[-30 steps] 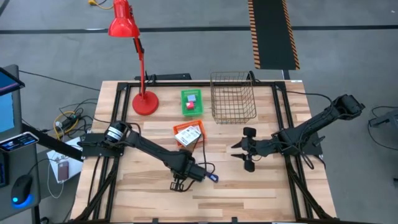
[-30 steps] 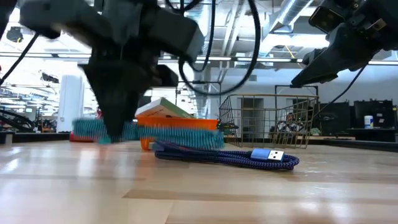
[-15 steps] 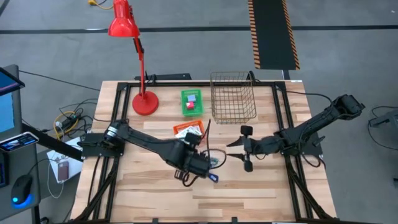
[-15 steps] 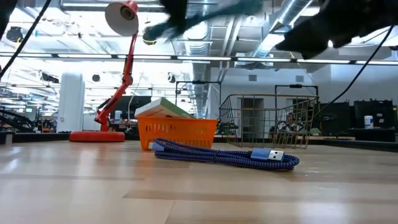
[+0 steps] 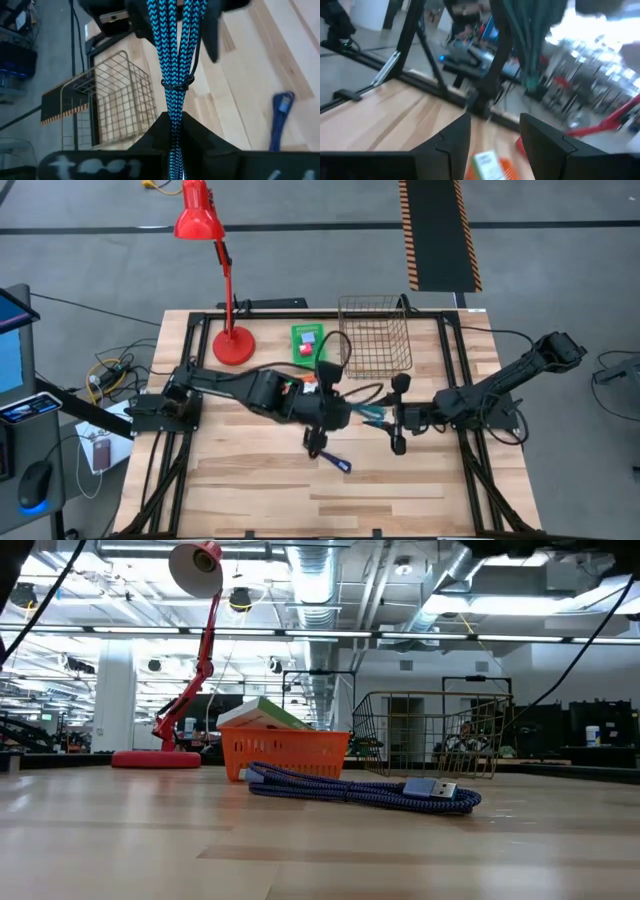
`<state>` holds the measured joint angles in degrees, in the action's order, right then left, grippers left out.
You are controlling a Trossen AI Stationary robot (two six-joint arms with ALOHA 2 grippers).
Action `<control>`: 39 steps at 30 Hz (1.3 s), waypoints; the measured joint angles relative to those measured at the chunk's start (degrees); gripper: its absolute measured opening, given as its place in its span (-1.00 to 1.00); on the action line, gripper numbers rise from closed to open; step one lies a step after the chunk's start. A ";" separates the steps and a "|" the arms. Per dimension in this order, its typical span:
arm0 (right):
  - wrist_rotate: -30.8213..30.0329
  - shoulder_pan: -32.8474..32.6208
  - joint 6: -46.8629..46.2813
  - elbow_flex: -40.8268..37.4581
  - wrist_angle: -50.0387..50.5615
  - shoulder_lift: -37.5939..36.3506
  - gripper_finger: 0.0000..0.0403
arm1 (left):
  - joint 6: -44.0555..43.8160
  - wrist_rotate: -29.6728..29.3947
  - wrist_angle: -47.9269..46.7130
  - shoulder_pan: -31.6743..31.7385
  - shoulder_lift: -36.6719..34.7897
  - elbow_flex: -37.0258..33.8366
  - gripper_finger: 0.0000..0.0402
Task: Pick and place items into bin
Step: Put the light blue charger cable into the wire basket
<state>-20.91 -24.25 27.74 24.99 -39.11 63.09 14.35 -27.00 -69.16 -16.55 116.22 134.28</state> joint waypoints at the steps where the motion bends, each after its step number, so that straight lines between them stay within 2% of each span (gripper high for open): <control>1: 0.00 0.00 1.59 0.00 -1.31 0.00 -0.19 | 0.17 0.38 0.81 0.56 0.00 0.00 -0.98; 6: 0.00 0.01 6.92 0.00 -7.69 0.00 -0.19 | 0.11 3.45 3.41 2.84 0.00 0.00 -0.97; 13: 0.11 1.02 9.80 0.00 -14.03 0.00 -0.19 | 0.16 6.31 6.14 3.71 0.00 -0.48 -0.97; 21: 6.54 3.53 9.79 0.00 -18.81 0.00 -0.19 | 0.35 6.31 6.36 3.70 0.09 -0.48 -0.97; 28: 9.30 3.77 9.73 0.00 -22.52 0.00 -0.21 | 0.11 6.29 6.98 3.71 0.09 -0.48 -0.97; 33: 11.07 3.78 9.70 0.00 -22.65 0.00 -0.39 | -0.11 6.31 6.99 3.71 0.09 -0.48 -0.97; 39: 11.80 3.78 9.92 0.00 -21.78 -0.02 -0.89 | -1.52 6.38 6.85 3.69 0.13 -0.48 -0.95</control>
<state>-9.11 -20.47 37.66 24.99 -60.89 63.07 12.83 -20.62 -62.31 -12.86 116.36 133.80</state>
